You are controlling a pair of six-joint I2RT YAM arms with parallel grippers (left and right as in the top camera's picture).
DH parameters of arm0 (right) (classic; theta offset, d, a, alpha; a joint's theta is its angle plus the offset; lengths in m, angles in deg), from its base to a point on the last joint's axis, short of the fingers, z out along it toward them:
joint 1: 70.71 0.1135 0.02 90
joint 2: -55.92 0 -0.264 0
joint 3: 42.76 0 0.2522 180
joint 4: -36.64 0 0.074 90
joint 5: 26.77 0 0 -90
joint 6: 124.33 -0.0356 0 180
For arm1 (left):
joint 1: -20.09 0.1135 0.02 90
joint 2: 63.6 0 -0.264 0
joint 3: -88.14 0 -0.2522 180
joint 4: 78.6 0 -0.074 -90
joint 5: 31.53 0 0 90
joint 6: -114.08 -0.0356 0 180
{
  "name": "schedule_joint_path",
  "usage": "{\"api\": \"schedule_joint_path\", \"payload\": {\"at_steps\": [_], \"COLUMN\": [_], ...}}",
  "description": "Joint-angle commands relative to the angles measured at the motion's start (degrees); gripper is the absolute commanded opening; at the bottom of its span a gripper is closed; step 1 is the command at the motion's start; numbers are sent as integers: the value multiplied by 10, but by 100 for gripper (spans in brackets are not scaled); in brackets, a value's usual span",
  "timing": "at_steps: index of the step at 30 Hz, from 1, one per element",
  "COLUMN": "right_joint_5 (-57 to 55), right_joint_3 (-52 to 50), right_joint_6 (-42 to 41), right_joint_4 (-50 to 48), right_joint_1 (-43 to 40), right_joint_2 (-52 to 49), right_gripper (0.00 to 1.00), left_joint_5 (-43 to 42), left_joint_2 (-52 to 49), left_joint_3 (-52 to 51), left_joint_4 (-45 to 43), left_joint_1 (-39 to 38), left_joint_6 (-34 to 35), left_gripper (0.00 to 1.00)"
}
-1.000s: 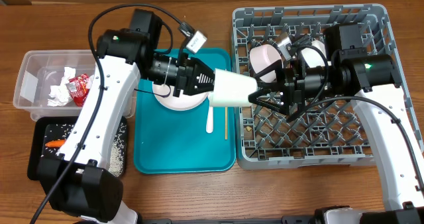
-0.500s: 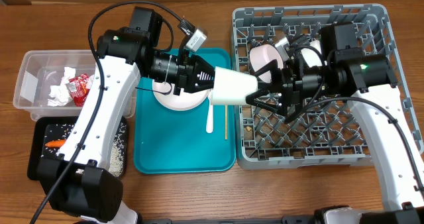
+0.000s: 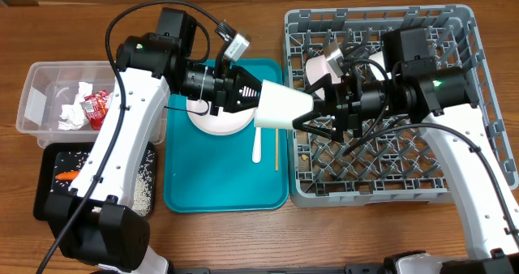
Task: Sort waste into correct bins and load items into the dishwasher
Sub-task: 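Grasp the white cup from the left gripper with the right gripper, then release the left gripper and carry the cup over the rack with right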
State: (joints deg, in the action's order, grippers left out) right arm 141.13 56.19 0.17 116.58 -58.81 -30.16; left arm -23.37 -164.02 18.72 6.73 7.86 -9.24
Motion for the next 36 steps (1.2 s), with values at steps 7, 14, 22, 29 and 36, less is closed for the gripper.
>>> {"api": "schedule_joint_path", "payload": {"at_steps": [7, 14, 22, 29, 36], "right_joint_5": [45, 45, 45, 21, 10], "right_joint_3": [7, 7, 7, 7, 7], "right_joint_6": [4, 4, -5, -38, -89], "right_joint_4": [-19, -21, -53, -61, -90], "right_joint_1": [44, 44, 41, 6, -42], "right_joint_2": [8, 8, 8, 8, 8], "right_gripper": [76, 75, 49, 39, 39], "left_joint_5": [13, 15, 70, 101, 131], "left_joint_2": [0, -1, -1, -1, -1], "left_joint_3": [12, 12, 10, 10, 10], "left_joint_4": [-3, -1, 25, 49, 70], "left_joint_1": [-3, -3, -3, -3, -3], "left_joint_6": [-12, -12, -12, -12, -12], "left_gripper": [4, 4, 4, 7, 6]}}
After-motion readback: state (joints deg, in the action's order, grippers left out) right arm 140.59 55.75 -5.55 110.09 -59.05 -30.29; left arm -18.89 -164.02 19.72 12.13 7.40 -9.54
